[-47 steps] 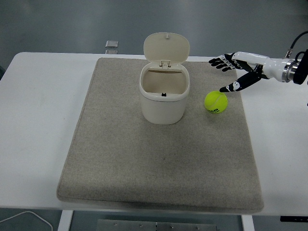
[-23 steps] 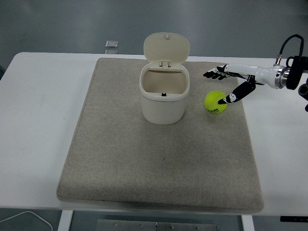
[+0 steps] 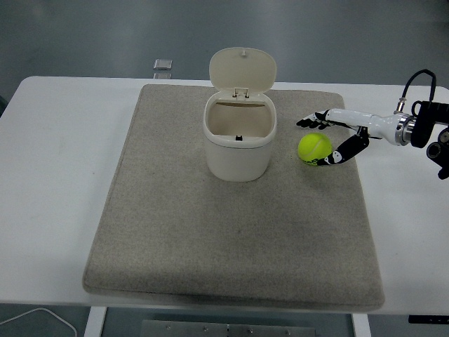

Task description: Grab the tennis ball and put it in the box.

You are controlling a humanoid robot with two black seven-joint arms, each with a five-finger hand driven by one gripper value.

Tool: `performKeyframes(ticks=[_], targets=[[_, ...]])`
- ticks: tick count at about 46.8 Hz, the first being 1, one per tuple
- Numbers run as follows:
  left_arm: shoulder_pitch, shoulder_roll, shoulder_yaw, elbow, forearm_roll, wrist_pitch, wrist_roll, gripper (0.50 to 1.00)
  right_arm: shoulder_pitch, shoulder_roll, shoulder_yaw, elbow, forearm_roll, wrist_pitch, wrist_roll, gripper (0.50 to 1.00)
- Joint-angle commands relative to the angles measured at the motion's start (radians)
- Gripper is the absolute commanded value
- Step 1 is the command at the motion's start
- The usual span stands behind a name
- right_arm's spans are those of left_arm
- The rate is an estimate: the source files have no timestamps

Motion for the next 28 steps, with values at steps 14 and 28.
performKeyframes(ticks=[14,28], targets=[[0.0,0.0,0.0,0.0,0.0,0.0,0.0,0.996,-0.008,0.016,-0.006,-0.01,0.001,-0.031,0.001,0.897],[0.0,0.0,0.0,0.0,0.0,0.0,0.0,0.996,-0.01,0.042,-0.005,-0.016,0.001,-0.031,0.001,0.854]])
